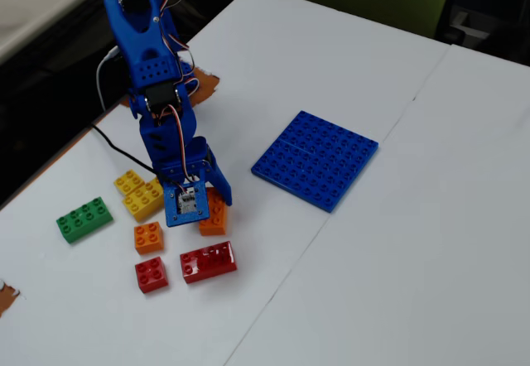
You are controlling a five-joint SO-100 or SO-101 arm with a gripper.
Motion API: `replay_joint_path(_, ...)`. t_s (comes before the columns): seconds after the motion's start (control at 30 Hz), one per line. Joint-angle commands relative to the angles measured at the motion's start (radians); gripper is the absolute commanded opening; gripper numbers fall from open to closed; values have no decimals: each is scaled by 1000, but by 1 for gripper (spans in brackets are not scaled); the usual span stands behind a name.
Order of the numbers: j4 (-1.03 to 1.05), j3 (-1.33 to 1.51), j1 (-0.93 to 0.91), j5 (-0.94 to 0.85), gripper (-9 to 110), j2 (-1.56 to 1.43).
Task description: Pick up the 2x4 orange block and go up the 8x8 blue block.
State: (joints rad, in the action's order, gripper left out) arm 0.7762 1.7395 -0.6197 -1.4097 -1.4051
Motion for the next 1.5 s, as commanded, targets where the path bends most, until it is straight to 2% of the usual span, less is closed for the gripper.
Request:
replay_joint_path(0.0, -14, -44, 9, 5, 20, -5)
replay_joint_path(0.37, 2, -44, 48, 75, 5, -51)
replay_joint_path(0.5, 100, -44, 80, 75, 0, -140)
replay_joint_path(0.67, 241, -48, 181, 115, 0, -310)
replay_joint_path(0.73, 388, -183, 225, 115, 0, -304)
replay_joint_path(0.83, 721, -630, 291, 126, 0, -152)
replay_joint_path(0.93, 899, -968, 351, 126, 0, -23)
replay_joint_path(1.1, 920, -1037, 434, 100, 0, -9)
replay_joint_path(1.47, 954, -1293, 598, -44, 0, 253)
